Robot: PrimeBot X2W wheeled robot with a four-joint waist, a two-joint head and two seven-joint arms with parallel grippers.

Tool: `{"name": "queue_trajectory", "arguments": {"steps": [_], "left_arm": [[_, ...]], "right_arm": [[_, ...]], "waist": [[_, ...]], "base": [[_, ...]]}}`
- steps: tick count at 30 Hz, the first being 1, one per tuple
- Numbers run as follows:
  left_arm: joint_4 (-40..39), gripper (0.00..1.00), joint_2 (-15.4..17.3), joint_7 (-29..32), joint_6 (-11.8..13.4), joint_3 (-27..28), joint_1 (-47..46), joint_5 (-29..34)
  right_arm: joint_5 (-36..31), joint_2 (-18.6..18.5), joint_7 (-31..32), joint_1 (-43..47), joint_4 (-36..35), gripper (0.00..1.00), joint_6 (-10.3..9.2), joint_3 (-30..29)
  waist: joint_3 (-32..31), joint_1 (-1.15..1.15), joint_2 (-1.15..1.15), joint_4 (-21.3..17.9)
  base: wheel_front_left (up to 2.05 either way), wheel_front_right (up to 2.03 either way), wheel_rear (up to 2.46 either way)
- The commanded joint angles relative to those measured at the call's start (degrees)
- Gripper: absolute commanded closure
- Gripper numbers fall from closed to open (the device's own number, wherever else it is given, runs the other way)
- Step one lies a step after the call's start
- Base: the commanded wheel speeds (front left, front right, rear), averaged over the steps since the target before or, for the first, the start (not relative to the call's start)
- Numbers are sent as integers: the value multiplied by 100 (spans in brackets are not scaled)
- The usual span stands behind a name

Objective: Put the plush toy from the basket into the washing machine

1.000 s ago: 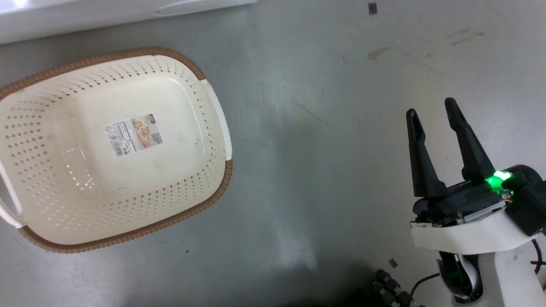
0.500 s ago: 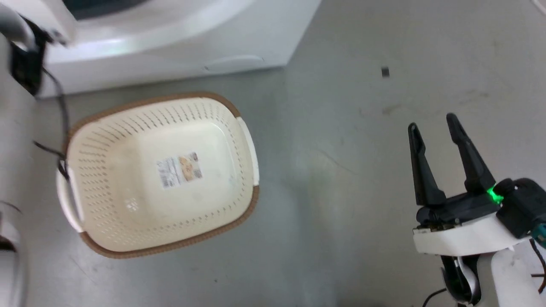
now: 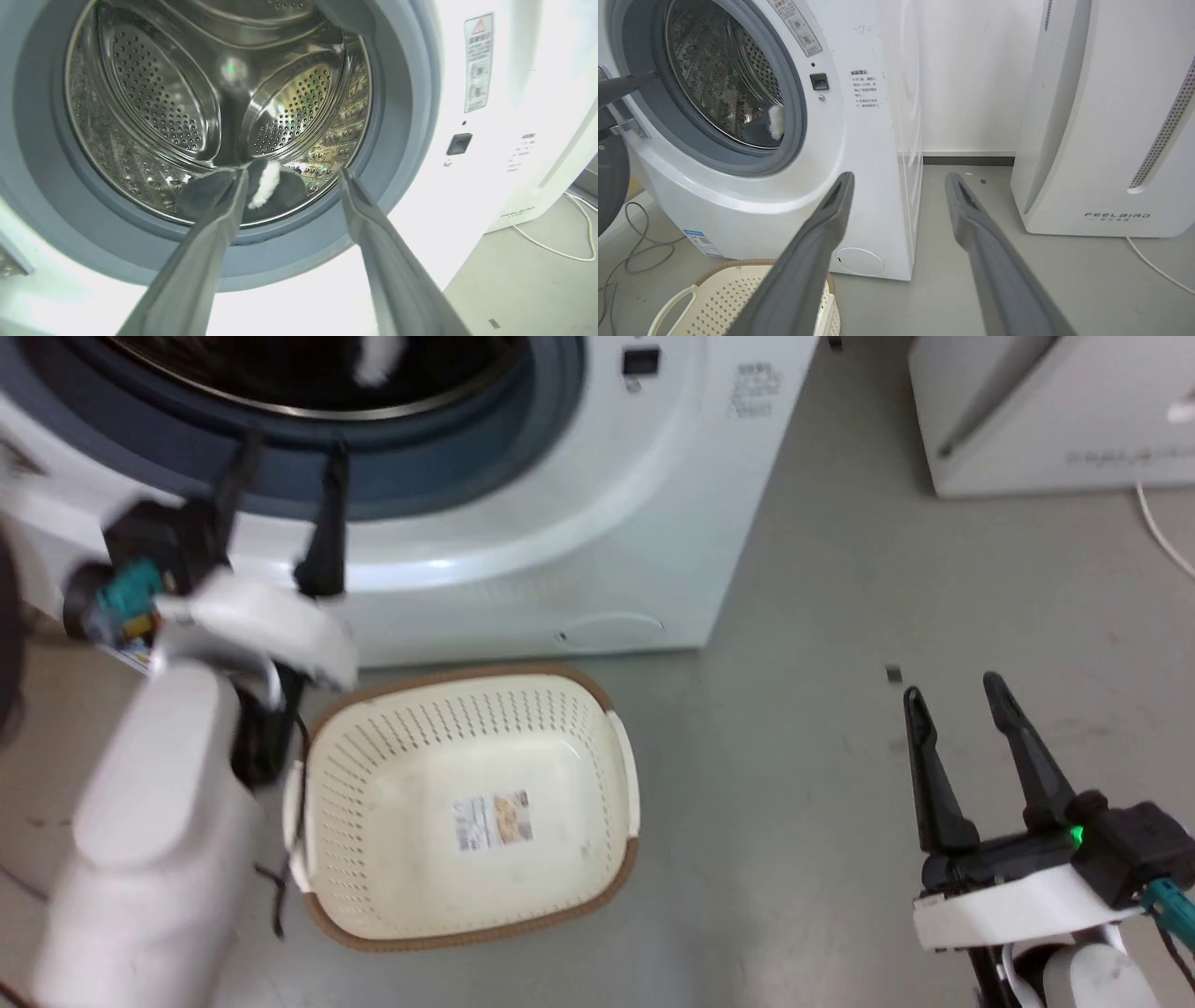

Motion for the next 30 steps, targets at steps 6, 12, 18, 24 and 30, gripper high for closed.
{"name": "queue_trajectory", "arguments": {"steps": [6, 12, 18, 24, 30], "left_arm": [[-1294, 0, -319, -30, 372, 525, 1708, 246], [-2040, 0, -623, -30, 606, 833, 2951, 559], [-2227, 0, -953, -30, 605, 1076, 3772, 811], [-2350, 0, -1201, -30, 511, 1144, 4308, 1097], [-2403, 0, -1315, -30, 469, 1123, 4491, 1394]], "right_arm": [[-69, 3, -26, 292, 68, 0, -5, 4], [-40, 3, -26, 523, 93, 0, -5, -48], [-121, 3, -26, 725, 174, 0, -5, 7], [-107, 3, -26, 874, 187, 0, -5, 32], [-85, 3, -26, 979, 207, 0, -5, 89]], "waist": [[-835, 1, 0, 381], [-1183, 1, 0, 510], [-1471, 1, 0, 587], [-1615, 1, 0, 598], [-1644, 1, 0, 570]], "base": [[0, 0, 0], [0, 0, 0], [0, 0, 0], [0, 0, 0], [0, 0, 0]]}}
